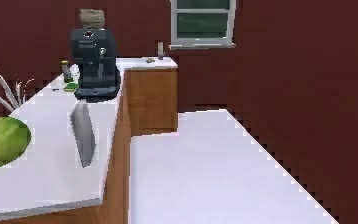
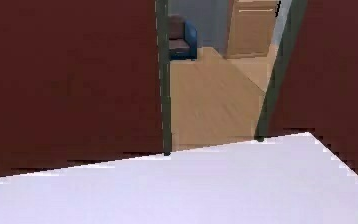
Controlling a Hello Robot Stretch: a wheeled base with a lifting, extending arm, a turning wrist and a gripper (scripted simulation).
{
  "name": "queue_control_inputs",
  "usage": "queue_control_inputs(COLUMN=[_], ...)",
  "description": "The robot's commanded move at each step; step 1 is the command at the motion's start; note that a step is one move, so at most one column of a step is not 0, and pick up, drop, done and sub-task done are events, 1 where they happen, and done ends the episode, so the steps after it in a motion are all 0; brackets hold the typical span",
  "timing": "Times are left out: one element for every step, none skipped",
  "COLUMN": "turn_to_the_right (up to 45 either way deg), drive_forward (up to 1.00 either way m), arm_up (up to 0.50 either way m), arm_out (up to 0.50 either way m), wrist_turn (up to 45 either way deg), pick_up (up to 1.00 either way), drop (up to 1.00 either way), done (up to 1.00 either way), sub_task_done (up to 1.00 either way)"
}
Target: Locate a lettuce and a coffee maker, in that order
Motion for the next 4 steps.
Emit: queue_control_inputs(turn_to_the_right=[45.0,24.0,0.0,-21.0], drive_forward=[0.0,0.0,0.15,0.0], arm_up=[0.0,0.0,0.0,0.0], arm_out=[0.0,0.0,0.0,0.0], wrist_turn=[0.0,0.0,0.0,0.0], pick_up=[0.0,0.0,0.0,0.0], drop=[0.0,0.0,0.0,0.0], done=[0.0,0.0,0.0,0.0], sub_task_done=[0.0,0.0,0.0,0.0])
